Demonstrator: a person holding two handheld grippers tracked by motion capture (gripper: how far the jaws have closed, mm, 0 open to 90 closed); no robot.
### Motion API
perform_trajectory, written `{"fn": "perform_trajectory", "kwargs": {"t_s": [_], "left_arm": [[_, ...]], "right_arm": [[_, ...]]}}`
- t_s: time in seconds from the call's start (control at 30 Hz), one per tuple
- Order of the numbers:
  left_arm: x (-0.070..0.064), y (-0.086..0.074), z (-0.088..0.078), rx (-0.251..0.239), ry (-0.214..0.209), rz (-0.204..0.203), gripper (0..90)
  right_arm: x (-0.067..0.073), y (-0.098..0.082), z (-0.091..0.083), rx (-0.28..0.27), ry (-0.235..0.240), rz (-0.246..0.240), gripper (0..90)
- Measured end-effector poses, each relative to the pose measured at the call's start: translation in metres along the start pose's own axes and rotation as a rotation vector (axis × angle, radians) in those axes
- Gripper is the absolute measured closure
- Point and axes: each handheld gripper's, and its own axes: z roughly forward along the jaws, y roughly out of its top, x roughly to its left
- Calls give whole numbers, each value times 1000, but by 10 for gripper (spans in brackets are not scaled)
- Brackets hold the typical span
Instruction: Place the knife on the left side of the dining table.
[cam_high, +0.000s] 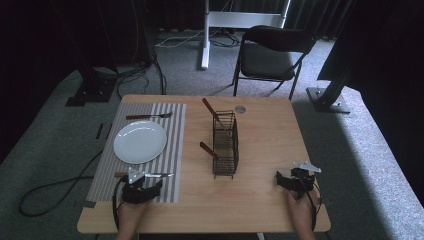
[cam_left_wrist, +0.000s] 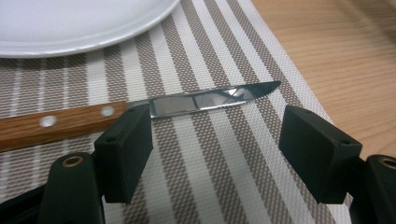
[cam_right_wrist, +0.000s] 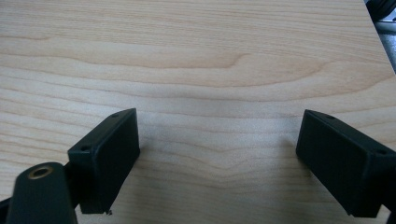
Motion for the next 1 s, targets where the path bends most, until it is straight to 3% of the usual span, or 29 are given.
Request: {"fn": "perform_trajectory", "kwargs": {"t_s": [0.1, 0.2, 0.53, 0.7, 0.93, 1.0], "left_arm": [[6, -3, -7, -15, 17, 15, 262], [15, -7, -13, -37, 13, 0, 262], [42, -20, -29, -56, 84, -23, 261], [57, -28, -38, -79, 108, -54, 260], [77, -37, -49, -97, 128, -108, 122], [78, -40, -51, -90, 193, -81, 94]], "right_arm": [[0, 0, 0, 0, 0, 0, 126], [0, 0, 0, 0, 0, 0, 126], [0, 0, 0, 0, 0, 0, 126], [0, 0, 0, 0, 0, -1, 126], [0, 0, 0, 0, 0, 0, 126], [0, 0, 0, 0, 0, -1, 126]]}}
